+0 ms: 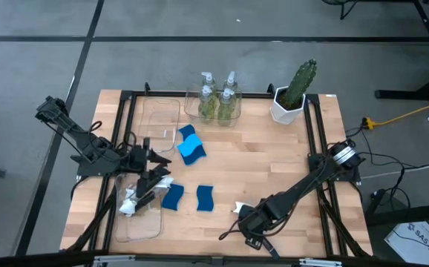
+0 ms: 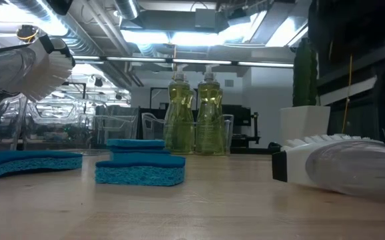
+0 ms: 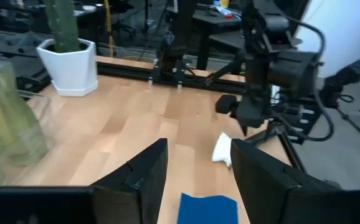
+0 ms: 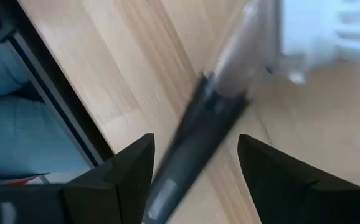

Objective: Pick & Place Kitchen Sink Supplies
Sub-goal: Put the black dish brush into the bottom left transparent bin

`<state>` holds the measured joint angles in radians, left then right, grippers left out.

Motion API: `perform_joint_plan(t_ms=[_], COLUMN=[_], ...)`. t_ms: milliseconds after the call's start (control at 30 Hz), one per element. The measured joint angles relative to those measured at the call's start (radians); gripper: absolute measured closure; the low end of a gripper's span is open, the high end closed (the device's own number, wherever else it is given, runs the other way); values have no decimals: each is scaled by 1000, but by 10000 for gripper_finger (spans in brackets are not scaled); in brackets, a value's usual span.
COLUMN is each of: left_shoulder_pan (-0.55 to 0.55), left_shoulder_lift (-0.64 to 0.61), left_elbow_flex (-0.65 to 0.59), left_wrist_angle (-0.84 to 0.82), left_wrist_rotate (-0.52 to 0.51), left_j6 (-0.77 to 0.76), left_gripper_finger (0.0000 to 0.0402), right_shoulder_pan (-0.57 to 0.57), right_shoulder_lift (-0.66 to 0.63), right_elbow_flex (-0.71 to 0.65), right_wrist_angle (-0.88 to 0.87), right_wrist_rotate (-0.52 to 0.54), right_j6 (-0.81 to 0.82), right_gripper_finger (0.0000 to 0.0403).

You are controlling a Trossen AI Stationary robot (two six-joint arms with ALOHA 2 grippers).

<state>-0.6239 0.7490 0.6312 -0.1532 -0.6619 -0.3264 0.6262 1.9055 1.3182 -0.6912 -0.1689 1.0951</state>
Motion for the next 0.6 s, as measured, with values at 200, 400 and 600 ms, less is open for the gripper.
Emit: perform_joint_plan(t_ms=[200,400,600], left_shoulder_pan=[0,0,0], left_shoulder_lift=[0,0,0], left_elbow_flex=[0,0,0], left_wrist_angle=[0,0,0], left_wrist_rotate=[28,28,28], left_j6=[0,0,0], left_gripper_finger=[231,231,231], right_shoulder_pan=[-3,-21,-51], right_shoulder_lift=[29,33,33], right_elbow_flex=[0,0,0], right_wrist_angle=[31,-31,-185], right_wrist_rotate=[44,176,220], right_j6=[-32,34,134], right_gripper_finger=[173,173,220])
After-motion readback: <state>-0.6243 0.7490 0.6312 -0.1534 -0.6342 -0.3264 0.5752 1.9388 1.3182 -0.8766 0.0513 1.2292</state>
